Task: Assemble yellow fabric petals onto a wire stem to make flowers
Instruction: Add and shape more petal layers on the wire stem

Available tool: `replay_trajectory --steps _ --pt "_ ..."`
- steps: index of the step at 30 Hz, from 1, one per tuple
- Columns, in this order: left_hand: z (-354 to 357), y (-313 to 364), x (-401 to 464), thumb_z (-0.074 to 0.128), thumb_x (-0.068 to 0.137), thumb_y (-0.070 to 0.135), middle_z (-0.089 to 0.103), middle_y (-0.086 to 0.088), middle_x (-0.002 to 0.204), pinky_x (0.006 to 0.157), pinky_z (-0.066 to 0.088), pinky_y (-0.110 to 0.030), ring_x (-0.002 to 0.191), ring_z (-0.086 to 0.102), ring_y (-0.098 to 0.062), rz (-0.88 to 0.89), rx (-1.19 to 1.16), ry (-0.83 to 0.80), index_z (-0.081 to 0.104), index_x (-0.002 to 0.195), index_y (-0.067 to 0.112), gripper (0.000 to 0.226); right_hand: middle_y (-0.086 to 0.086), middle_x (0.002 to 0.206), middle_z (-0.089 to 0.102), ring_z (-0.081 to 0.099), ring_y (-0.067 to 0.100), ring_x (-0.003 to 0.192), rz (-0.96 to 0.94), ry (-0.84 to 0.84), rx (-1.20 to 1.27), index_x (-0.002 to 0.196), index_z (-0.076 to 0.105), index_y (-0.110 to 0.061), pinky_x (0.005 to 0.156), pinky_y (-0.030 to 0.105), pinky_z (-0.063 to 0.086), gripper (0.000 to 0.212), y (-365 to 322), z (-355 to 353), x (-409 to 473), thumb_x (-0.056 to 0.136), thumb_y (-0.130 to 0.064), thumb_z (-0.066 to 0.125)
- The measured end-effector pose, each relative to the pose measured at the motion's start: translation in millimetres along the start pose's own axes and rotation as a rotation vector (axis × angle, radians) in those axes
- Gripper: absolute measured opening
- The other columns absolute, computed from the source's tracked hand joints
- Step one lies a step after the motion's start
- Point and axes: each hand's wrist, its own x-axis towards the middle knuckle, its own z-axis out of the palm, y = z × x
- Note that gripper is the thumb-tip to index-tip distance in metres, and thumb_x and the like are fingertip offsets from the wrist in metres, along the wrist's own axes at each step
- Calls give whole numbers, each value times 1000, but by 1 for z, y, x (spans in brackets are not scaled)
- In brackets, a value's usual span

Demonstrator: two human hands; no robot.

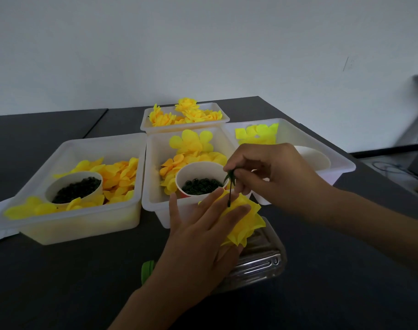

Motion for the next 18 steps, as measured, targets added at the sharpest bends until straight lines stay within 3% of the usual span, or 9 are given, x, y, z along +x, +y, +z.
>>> replay_trajectory --steps 3,6,11,16,18 --pt "2 -1 -1 29 96 56 16 20 160 110 -7 -65 149 5 -6 6 3 20 22 147 46 53 2 79 69 66 11 68 -158 60 -195 97 70 -4 64 33 54 16 -2 1 -3 88 6 61" --pt "4 -2 -1 29 96 56 14 20 160 109 -5 -67 149 5 -6 7 7 35 21 148 46 53 5 84 68 62 12 70 -276 112 -346 97 70 -2 62 30 50 14 0 3 -8 88 4 62" --pt "5 -2 -2 33 97 53 15 20 160 109 -4 -69 150 7 -8 18 -9 50 22 147 45 52 8 92 66 59 16 77 -338 105 -465 101 69 -2 65 24 46 17 6 5 -17 89 3 58" --pt "3 0 -2 32 96 54 16 20 160 109 -8 -66 149 5 -7 6 -23 44 23 147 46 52 11 87 64 60 28 69 -352 151 -567 91 66 -2 54 40 49 11 6 7 -12 90 0 55" --pt "2 1 -2 31 96 54 18 19 159 109 -11 -64 149 5 -7 3 -26 40 22 147 46 52 11 83 62 56 27 63 -347 169 -590 86 62 -3 48 40 46 13 6 8 -9 92 -5 51"
